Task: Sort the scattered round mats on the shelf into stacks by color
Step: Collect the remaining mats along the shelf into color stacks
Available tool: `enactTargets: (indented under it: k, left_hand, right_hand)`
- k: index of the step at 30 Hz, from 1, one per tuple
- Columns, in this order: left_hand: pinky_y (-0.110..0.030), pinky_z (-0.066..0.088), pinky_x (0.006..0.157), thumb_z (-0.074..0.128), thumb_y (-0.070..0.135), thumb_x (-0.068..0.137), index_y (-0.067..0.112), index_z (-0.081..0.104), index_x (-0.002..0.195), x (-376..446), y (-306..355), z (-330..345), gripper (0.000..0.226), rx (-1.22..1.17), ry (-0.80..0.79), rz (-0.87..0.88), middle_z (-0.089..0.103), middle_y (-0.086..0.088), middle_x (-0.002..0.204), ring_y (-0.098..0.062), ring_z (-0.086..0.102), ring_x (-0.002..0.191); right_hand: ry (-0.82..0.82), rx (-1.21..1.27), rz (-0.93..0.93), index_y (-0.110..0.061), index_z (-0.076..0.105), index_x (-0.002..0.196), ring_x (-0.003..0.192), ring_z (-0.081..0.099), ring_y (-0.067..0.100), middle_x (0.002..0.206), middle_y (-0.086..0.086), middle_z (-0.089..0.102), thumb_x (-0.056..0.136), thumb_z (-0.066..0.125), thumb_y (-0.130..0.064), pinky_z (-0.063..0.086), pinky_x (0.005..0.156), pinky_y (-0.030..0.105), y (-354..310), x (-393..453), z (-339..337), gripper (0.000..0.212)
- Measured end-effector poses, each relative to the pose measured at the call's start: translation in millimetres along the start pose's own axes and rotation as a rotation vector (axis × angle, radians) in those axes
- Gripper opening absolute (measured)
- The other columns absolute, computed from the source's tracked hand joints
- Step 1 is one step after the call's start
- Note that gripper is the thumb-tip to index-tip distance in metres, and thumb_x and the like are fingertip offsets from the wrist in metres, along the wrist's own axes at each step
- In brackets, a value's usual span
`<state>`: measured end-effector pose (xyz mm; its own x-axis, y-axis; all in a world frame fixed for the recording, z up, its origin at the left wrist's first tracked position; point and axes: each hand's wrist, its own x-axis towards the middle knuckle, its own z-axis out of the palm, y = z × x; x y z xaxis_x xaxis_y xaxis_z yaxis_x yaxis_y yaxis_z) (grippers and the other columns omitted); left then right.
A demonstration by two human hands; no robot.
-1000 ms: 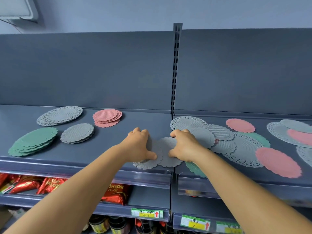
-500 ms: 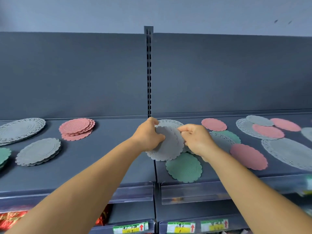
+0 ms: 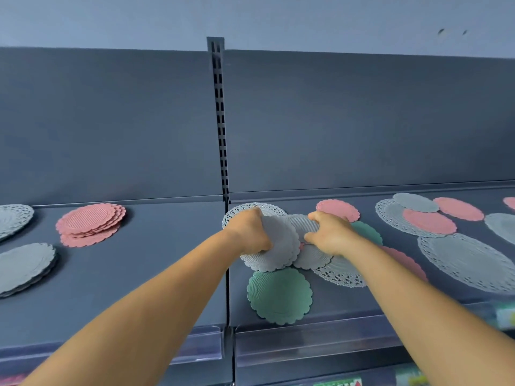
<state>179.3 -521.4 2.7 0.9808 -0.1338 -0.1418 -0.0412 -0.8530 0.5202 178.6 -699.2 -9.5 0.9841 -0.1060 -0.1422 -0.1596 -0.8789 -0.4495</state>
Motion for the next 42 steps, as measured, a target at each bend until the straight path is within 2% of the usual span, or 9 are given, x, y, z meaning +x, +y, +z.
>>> enactTargets:
  k: [5, 8, 15, 20, 25, 28, 31, 36, 42]
  left_hand:
    - [-0.021, 0.039, 0.051, 0.070, 0.011, 0.077, 0.014, 0.049, 0.108, 1.3, 1.2, -0.7, 0.037, -0.031, 0.040, 0.023, 0.044, -0.003, 0.100, -0.017, 0.047, 0.075]
    - [-0.023, 0.041, 0.052, 0.068, 0.008, 0.078, 0.017, 0.046, 0.121, 1.4, -1.8, -3.4, 0.049, -0.082, 0.079, 0.017, 0.049, 0.002, 0.088, -0.018, 0.049, 0.078]
    - [-0.027, 0.044, 0.071, 0.065, 0.009, 0.082, 0.015, 0.055, 0.119, -2.9, -7.6, -5.4, 0.040, -0.125, 0.099, -0.005, 0.055, -0.001, 0.098, -0.022, 0.053, 0.087]
    - [-0.031, 0.048, 0.076, 0.058, 0.010, 0.087, 0.015, 0.054, 0.119, -7.5, -8.4, -9.2, 0.032, -0.236, 0.127, -0.009, 0.055, -0.004, 0.100, -0.024, 0.054, 0.090]
    - [-0.036, 0.050, 0.080, 0.058, 0.017, 0.090, 0.014, 0.054, 0.113, -12.0, -14.0, -14.0, 0.023, -0.473, 0.153, -0.076, 0.059, -0.007, 0.103, -0.025, 0.057, 0.091]
    - [-0.032, 0.047, 0.074, 0.057, 0.018, 0.091, 0.014, 0.055, 0.108, -17.0, -21.0, -19.3, 0.018, -0.584, 0.200, -0.116, 0.058, -0.005, 0.096, -0.022, 0.055, 0.086]
    - [-0.030, 0.044, 0.070, 0.056, 0.019, 0.092, 0.016, 0.053, 0.103, -28.6, -35.8, -28.7, 0.012, -0.630, 0.222, -0.163, 0.055, -0.002, 0.088, -0.022, 0.052, 0.083]
    - [-0.028, 0.041, 0.065, 0.057, 0.020, 0.091, 0.018, 0.049, 0.106, -54.3, -75.8, -47.5, 0.017, -0.667, 0.316, -0.227, 0.055, -0.004, 0.095, -0.022, 0.050, 0.083]
    - [-0.031, 0.046, 0.075, 0.050, 0.020, 0.095, 0.017, 0.052, 0.116, -92.6, -143.2, -86.3, 0.021, -0.502, 0.432, -0.345, 0.059, -0.007, 0.099, -0.027, 0.054, 0.091]
  right_hand:
    - [-0.074, -0.015, 0.028, -0.024, 0.031, 0.147, 0.132, 0.037, 0.025, 0.143, 0.002, 0.047, 0.079, 0.066, -0.030, 0.041, 0.105, 0.037, 0.2, 11.9, -7.5, 0.077]
    - [-0.090, 0.002, 0.028, -0.024, 0.030, 0.147, 0.130, 0.039, 0.024, 0.140, 0.003, 0.050, 0.072, 0.070, -0.027, 0.043, 0.104, 0.039, 1.2, 16.5, -11.5, 0.085]
    - [-0.150, -0.048, 0.004, -0.028, 0.028, 0.147, 0.130, 0.039, 0.024, 0.146, 0.003, 0.041, 0.069, 0.073, -0.035, 0.042, 0.102, 0.035, 3.9, 21.9, -17.9, 0.090]
    - [0.084, 0.118, -0.020, -0.021, 0.056, 0.130, 0.104, 0.058, 0.020, 0.120, 0.000, 0.061, 0.079, 0.066, -0.014, 0.039, 0.062, 0.019, 3.0, 18.8, -20.8, 0.052]
    - [0.186, 0.573, -0.134, -0.017, 0.070, 0.103, 0.084, 0.057, 0.016, 0.093, 0.000, 0.066, 0.088, 0.058, -0.009, 0.044, 0.068, 0.025, -9.9, 12.6, -24.5, 0.022]
    - [0.129, 0.663, -0.188, -0.021, 0.070, 0.104, 0.092, 0.057, 0.013, 0.098, -0.002, 0.066, 0.091, 0.054, -0.011, 0.045, 0.068, 0.024, -31.5, 0.6, -18.8, 0.022]
    - [0.005, 0.799, -0.160, -0.022, 0.072, 0.097, 0.105, 0.063, 0.019, 0.106, 0.000, 0.071, 0.091, 0.051, -0.010, 0.050, 0.096, 0.038, -56.8, -6.8, -1.8, 0.025]
    - [-0.210, 0.895, -0.149, -0.021, 0.072, 0.097, 0.100, 0.067, 0.024, 0.106, 0.007, 0.073, 0.093, 0.048, -0.018, 0.052, 0.096, 0.045, -111.2, -25.9, 39.0, 0.025]
    - [-0.391, 0.690, -0.247, -0.028, 0.057, 0.113, 0.079, 0.060, 0.016, 0.101, 0.003, 0.066, 0.089, 0.053, -0.004, 0.051, 0.060, 0.022, -187.9, -53.8, 91.5, 0.035]
